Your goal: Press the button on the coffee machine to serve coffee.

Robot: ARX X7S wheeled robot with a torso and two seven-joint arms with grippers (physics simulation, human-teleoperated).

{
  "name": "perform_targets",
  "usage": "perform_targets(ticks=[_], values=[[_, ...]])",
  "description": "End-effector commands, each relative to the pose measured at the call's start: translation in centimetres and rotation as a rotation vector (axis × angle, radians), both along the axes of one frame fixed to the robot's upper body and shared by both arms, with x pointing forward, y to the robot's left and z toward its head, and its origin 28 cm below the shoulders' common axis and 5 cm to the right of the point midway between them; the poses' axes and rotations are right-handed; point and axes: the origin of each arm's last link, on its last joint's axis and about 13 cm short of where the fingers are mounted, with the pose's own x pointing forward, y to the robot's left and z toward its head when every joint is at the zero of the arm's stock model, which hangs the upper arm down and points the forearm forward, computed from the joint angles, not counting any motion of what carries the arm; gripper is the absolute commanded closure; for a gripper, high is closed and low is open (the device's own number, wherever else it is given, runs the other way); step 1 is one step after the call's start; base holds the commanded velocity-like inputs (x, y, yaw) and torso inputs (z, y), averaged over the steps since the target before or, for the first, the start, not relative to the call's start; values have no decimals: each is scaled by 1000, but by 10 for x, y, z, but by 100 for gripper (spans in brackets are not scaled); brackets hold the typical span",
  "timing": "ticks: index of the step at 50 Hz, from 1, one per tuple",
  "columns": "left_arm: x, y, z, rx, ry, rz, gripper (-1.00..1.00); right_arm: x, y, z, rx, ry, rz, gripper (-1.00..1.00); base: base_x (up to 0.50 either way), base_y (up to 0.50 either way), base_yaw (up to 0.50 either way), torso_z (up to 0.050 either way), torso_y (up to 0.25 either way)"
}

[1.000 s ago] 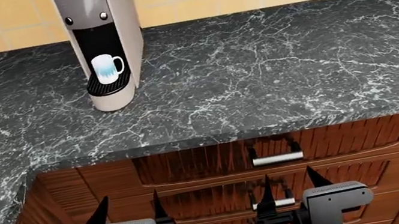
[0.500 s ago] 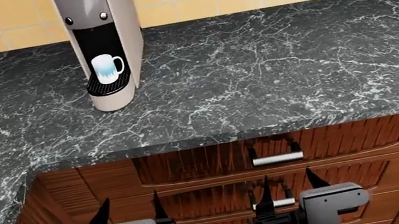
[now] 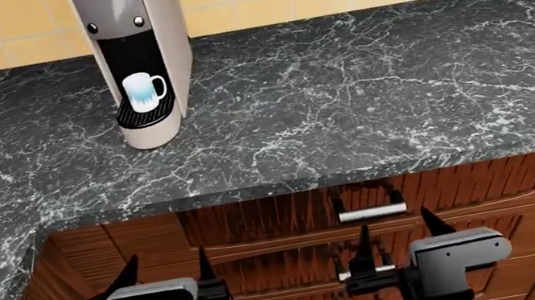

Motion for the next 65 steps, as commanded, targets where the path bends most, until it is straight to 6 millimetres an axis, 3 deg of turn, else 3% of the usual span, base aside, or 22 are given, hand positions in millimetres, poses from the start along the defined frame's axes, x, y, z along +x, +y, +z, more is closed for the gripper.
perform_targets(ticks=[1,13,18,24,31,38,45,65], values=[[3,0,65,49,-71,-31,-100,-1,-7,58,-61,-84,0,-100,0,0,0,0,0],[8,16,114,28,-62,-12,-100,-3,-27,119,-37,-159,-5,-100,0,0,0,0,0],[20,22,132,47,-38,9,-100,0,-38,144,-52,-179,-15,-100,0,0,0,0,0],[33,36,166,36,-61,43,-100,8,-49,161,-21,-143,-14,-100,0,0,0,0,0],[42,48,189,81,-65,64,-100,12,-56,173,-34,-112,-12,-100,0,0,0,0,0],[55,49,196,82,-57,81,-100,16,-65,183,-27,-124,-33,-100,0,0,0,0,0],[53,54,196,86,-52,99,-100,15,-68,174,-11,-117,-18,-100,27,18,0,0,0],[52,56,186,91,-29,108,-100,13,-69,176,-31,-114,-21,-100,272,169,0,0,0]])
